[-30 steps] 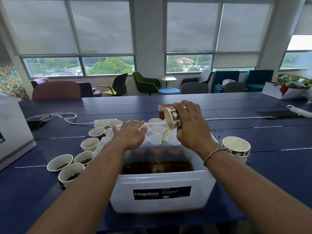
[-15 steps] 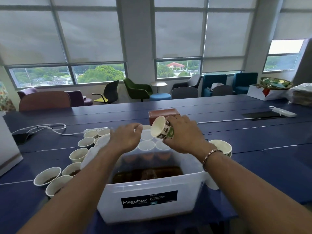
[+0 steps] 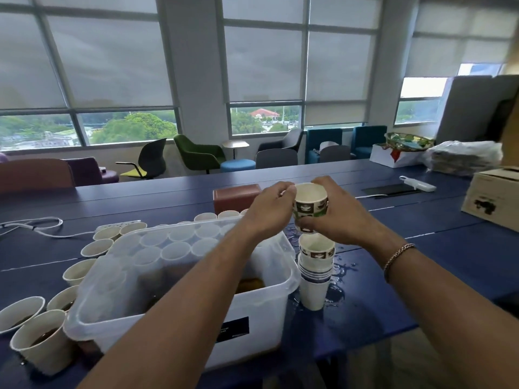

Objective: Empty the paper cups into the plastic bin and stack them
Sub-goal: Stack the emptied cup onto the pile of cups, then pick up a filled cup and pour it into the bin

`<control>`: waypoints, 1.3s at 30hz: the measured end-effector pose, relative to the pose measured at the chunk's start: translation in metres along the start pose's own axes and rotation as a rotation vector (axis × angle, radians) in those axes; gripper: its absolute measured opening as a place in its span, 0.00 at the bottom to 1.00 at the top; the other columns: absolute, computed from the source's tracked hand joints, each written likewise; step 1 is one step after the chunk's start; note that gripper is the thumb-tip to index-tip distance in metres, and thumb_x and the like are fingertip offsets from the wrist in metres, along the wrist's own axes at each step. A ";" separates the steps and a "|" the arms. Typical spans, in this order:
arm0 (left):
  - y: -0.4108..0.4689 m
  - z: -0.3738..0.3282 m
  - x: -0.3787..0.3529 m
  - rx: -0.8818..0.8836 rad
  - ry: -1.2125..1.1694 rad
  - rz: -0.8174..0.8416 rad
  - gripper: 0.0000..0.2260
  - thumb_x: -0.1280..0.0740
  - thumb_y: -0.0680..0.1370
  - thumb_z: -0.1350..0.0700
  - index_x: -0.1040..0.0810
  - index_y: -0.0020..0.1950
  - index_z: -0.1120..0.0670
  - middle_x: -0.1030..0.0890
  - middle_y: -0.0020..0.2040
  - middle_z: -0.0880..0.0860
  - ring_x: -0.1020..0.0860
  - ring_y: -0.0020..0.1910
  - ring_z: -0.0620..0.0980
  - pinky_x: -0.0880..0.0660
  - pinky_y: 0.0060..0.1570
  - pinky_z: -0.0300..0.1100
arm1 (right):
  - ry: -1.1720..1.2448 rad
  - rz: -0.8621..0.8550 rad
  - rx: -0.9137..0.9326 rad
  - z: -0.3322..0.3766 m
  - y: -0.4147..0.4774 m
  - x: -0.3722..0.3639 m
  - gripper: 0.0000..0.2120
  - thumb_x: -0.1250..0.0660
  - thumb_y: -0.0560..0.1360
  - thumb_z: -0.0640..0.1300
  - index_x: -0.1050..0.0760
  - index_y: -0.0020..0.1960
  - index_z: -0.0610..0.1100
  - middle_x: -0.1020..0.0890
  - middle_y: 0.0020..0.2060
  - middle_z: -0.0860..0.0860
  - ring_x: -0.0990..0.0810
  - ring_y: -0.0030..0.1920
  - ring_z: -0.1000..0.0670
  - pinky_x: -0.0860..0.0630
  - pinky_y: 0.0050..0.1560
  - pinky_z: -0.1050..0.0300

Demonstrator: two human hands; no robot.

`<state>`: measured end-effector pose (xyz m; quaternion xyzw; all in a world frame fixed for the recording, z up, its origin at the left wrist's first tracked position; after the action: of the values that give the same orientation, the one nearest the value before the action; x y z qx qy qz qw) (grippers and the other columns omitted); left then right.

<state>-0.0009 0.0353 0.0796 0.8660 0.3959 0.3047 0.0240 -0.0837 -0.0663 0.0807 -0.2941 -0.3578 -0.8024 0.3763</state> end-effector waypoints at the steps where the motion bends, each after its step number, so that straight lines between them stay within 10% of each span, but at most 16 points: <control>1: 0.001 0.001 -0.005 0.005 0.003 0.011 0.18 0.46 0.85 0.48 0.29 0.72 0.52 0.25 0.69 0.53 0.25 0.64 0.51 0.29 0.67 0.52 | 0.011 -0.001 -0.005 -0.005 -0.002 0.000 0.34 0.22 0.64 0.51 0.37 0.64 0.52 0.20 0.52 0.51 0.20 0.50 0.48 0.21 0.49 0.48; 8: 0.006 0.023 -0.030 0.074 0.089 0.149 0.21 0.46 0.85 0.45 0.34 0.76 0.51 0.32 0.75 0.52 0.32 0.72 0.52 0.36 0.62 0.42 | 0.103 0.144 -0.130 -0.035 -0.010 -0.022 0.45 0.22 0.67 0.50 0.45 0.74 0.53 0.29 0.68 0.47 0.25 0.61 0.44 0.24 0.61 0.47; 21: 0.042 0.034 -0.039 0.073 0.103 0.273 0.21 0.47 0.84 0.44 0.28 0.70 0.55 0.20 0.62 0.55 0.22 0.58 0.51 0.26 0.61 0.49 | -0.005 0.292 -0.167 -0.046 0.005 -0.032 0.49 0.22 0.66 0.56 0.50 0.76 0.57 0.31 0.69 0.47 0.27 0.63 0.45 0.27 0.60 0.50; 30: 0.087 0.063 -0.012 0.061 0.246 0.155 0.19 0.47 0.85 0.48 0.23 0.65 0.55 0.21 0.61 0.55 0.24 0.57 0.52 0.29 0.59 0.47 | -0.074 0.320 -0.022 -0.026 0.079 -0.057 0.19 0.35 0.79 0.46 0.30 0.69 0.45 0.23 0.64 0.46 0.24 0.57 0.49 0.29 0.55 0.57; 39: 0.144 0.119 0.022 0.150 0.358 0.123 0.15 0.42 0.84 0.51 0.23 0.67 0.54 0.22 0.64 0.54 0.24 0.55 0.52 0.27 0.57 0.44 | -0.416 0.580 -0.007 -0.064 0.167 -0.156 0.19 0.39 0.75 0.38 0.25 0.65 0.41 0.21 0.60 0.43 0.23 0.56 0.44 0.24 0.57 0.51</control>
<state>0.1714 -0.0242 0.0346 0.8200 0.3617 0.4241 -0.1302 0.1242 -0.1327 -0.0128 -0.5416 -0.3257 -0.5863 0.5068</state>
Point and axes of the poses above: each hand's wrist, its own y-axis towards the middle knuckle, its own x-axis out of the back of the hand, z = x × y, the point moved 9 cm from there along y, towards the middle knuckle
